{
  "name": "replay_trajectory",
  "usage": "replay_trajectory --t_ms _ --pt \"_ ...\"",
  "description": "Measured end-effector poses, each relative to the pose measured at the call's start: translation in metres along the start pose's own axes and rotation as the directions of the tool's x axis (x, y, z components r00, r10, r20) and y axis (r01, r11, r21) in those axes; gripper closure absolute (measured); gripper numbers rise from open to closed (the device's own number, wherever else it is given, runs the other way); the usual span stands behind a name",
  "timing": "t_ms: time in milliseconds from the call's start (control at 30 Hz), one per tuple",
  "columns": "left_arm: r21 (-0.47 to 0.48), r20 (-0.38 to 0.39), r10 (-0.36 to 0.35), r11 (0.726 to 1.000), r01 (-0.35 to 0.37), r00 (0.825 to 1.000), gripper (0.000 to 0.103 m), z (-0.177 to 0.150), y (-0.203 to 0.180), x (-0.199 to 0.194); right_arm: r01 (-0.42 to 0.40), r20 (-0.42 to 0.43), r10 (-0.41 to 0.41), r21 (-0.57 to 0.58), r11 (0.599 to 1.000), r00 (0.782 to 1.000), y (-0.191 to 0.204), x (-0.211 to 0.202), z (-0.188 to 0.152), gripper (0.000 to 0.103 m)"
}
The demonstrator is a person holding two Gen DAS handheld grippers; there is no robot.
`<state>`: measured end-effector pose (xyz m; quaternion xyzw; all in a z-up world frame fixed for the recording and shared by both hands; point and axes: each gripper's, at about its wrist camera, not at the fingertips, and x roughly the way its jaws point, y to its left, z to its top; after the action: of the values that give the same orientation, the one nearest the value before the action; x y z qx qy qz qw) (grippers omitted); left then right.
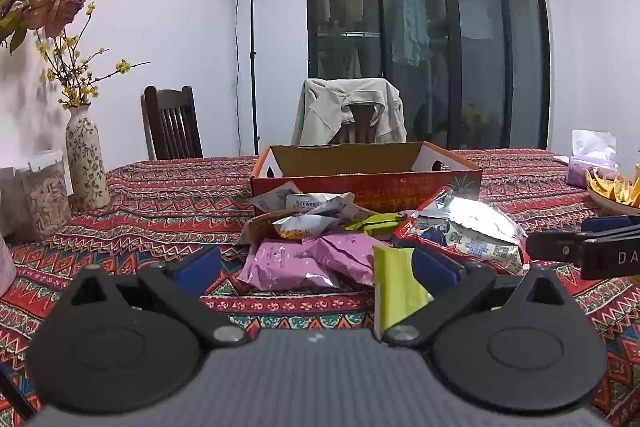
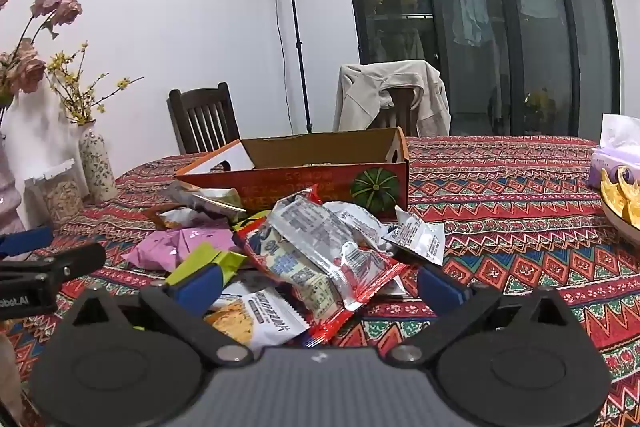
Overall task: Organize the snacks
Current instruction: 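Move both tools toward the snack pile in front of the box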
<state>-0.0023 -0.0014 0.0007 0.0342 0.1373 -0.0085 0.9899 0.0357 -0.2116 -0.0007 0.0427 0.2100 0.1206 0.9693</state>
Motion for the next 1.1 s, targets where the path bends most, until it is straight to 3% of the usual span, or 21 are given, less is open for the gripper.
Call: replay_trajectory --t_ms 1100 --pt "-0.051 -0.041 -0.029 0.998 0.027 0.999 0.000 -0.0012 0.0046 0.0017 -0.012 -0.009 0.012 0.003 1.000 1.000 0.0053 -0.0032 0.0010 0.000"
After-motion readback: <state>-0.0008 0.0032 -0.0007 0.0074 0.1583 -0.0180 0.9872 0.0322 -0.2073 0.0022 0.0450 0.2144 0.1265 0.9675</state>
